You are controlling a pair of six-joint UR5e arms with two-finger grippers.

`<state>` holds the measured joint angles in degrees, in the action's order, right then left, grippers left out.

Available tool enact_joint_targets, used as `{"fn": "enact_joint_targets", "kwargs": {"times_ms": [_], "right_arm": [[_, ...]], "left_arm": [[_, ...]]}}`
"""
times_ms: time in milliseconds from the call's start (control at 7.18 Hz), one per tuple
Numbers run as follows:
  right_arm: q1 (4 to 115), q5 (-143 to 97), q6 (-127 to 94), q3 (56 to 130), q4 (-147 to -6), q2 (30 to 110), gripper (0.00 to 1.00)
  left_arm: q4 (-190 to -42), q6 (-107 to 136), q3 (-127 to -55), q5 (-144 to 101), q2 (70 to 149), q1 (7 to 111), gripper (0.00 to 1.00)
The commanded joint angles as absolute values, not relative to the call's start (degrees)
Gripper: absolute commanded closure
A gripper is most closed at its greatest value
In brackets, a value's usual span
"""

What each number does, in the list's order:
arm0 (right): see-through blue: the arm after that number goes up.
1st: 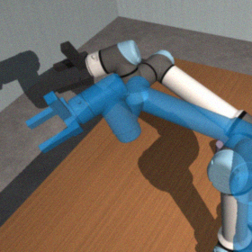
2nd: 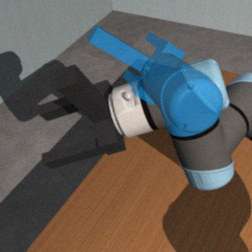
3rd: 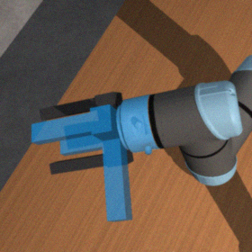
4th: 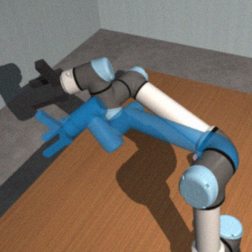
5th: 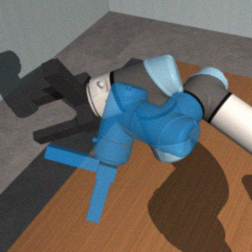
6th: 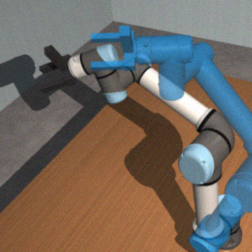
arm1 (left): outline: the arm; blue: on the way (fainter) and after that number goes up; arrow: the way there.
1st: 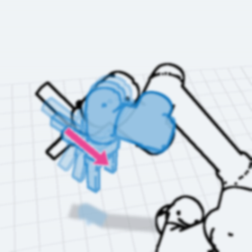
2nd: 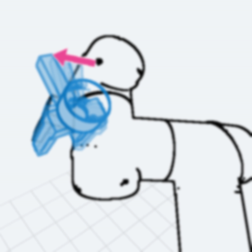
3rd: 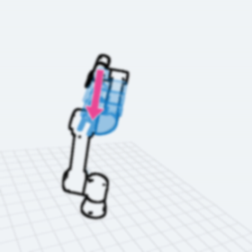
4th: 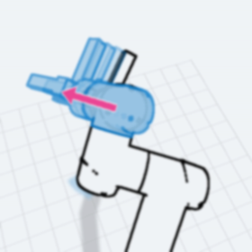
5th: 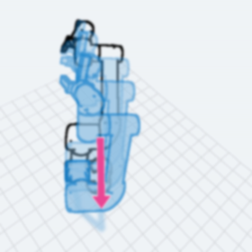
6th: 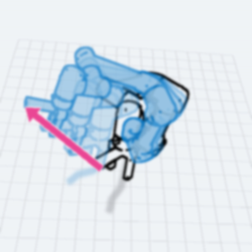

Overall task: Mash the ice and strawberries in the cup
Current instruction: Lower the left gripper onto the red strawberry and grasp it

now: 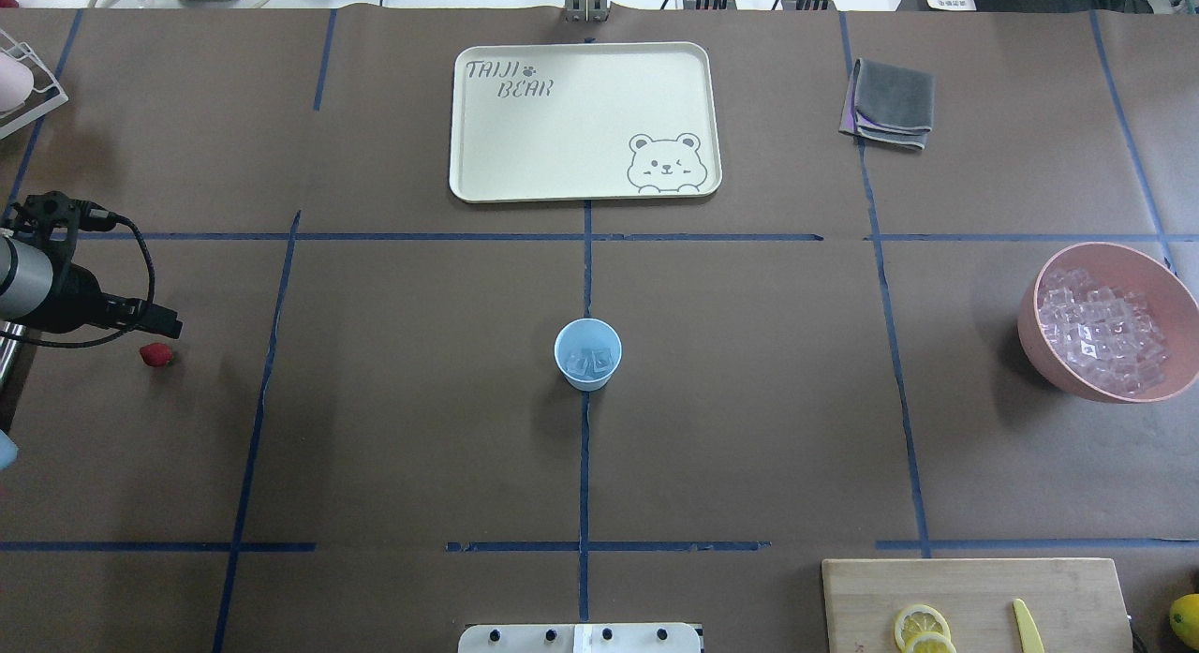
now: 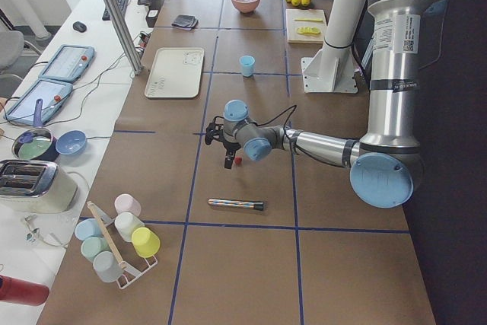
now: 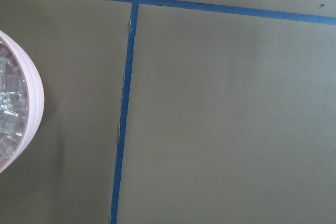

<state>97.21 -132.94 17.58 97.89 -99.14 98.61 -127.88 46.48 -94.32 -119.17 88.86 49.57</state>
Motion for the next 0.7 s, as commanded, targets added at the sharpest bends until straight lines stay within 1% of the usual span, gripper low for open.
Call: {"fn": "enact_joint_targets", "kwargs": {"times_ms": [0, 418, 557], "right_arm": [[97.21, -132.98, 17.49, 97.91, -99.14, 98.70, 0.00], [97.21, -132.98, 17.58, 97.82, -99.14, 98.79, 0.00], [97.21, -132.98, 17.58, 97.91, -99.14, 99.05, 0.00]], "left_arm": [[-129.02, 46.67, -93.08, -119.00, 88.86, 48.43, 0.00], [-129.02, 46.93, -93.25, -119.00, 88.86, 47.81, 0.00], [-129.02, 46.93, -93.34, -119.00, 88.86, 47.73, 0.04]]}}
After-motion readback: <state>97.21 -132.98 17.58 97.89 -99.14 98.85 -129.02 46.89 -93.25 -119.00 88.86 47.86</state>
